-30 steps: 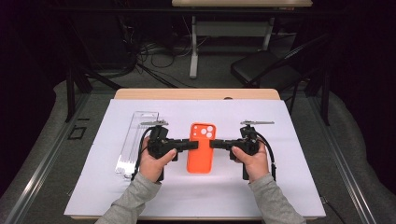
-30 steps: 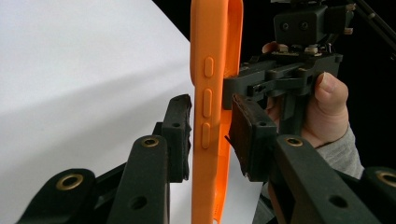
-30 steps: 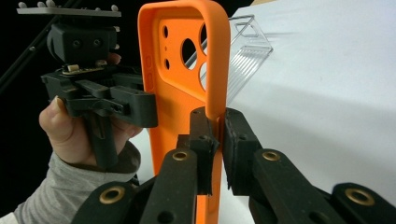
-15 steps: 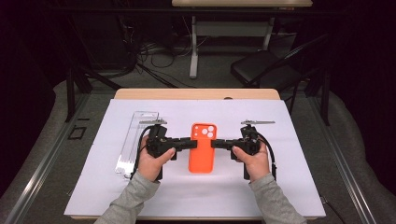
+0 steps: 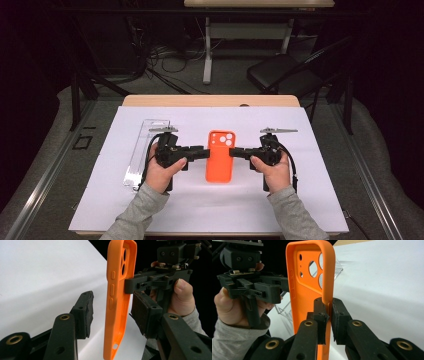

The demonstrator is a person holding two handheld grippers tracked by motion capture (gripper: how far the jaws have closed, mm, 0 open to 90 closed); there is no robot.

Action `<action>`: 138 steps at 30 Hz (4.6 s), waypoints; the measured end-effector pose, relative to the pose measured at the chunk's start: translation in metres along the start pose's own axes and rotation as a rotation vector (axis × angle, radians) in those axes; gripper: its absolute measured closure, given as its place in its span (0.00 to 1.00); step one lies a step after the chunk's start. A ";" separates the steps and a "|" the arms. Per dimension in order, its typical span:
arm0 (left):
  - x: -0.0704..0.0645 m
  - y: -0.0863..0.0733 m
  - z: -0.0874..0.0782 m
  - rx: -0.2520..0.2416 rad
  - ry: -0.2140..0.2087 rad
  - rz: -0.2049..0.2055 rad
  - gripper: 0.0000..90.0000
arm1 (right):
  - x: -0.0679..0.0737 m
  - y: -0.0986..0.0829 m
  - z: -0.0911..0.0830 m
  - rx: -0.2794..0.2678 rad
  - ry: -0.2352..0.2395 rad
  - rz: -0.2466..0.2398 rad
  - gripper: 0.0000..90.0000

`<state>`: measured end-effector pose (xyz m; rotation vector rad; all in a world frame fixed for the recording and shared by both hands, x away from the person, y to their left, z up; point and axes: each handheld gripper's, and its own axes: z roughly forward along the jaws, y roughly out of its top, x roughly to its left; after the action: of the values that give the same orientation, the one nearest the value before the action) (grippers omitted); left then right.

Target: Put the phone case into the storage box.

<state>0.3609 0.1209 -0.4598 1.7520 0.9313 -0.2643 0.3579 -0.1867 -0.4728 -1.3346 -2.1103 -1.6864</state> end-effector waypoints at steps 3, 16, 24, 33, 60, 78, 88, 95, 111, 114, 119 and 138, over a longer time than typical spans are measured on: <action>0.000 0.000 0.000 0.004 0.008 0.004 0.58 | 0.000 0.000 -0.001 -0.004 -0.005 -0.002 0.93; 0.000 -0.001 0.003 0.022 0.096 0.081 0.55 | 0.000 0.001 -0.004 -0.015 -0.026 -0.011 0.93; -0.002 0.000 0.003 0.009 0.172 0.174 0.47 | 0.002 0.002 -0.006 -0.019 -0.042 -0.027 0.93; -0.003 0.001 0.000 0.001 0.203 0.196 0.46 | 0.003 0.002 -0.006 -0.018 -0.060 -0.041 0.93; -0.007 0.008 -0.016 -0.026 0.302 0.269 0.32 | 0.019 -0.004 -0.001 -0.055 -0.144 -0.146 0.93; -0.011 0.010 -0.023 -0.046 0.317 0.306 0.29 | 0.029 -0.007 0.004 -0.056 -0.161 -0.192 0.93; -0.015 0.011 -0.024 -0.044 0.326 0.321 0.29 | 0.032 -0.007 0.005 -0.057 -0.166 -0.207 0.93; -0.016 0.010 -0.023 -0.040 0.326 0.328 0.30 | 0.034 -0.007 0.005 -0.059 -0.167 -0.212 0.93; -0.021 0.009 -0.021 -0.027 0.325 0.336 0.34 | 0.038 -0.009 0.007 -0.055 -0.170 -0.225 0.93; -0.022 0.009 -0.022 -0.033 0.332 0.337 0.35 | 0.038 -0.010 0.008 -0.057 -0.168 -0.226 0.93; -0.023 0.009 -0.022 -0.031 0.332 0.344 0.36 | 0.040 -0.012 0.012 -0.051 -0.169 -0.232 0.93; -0.034 0.006 -0.015 0.040 0.426 0.444 0.45 | 0.048 -0.019 0.021 -0.006 -0.202 -0.288 0.93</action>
<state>0.3389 0.1179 -0.4298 2.0392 0.8021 0.3944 0.3250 -0.1424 -0.4663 -1.3038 -2.5189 -1.7224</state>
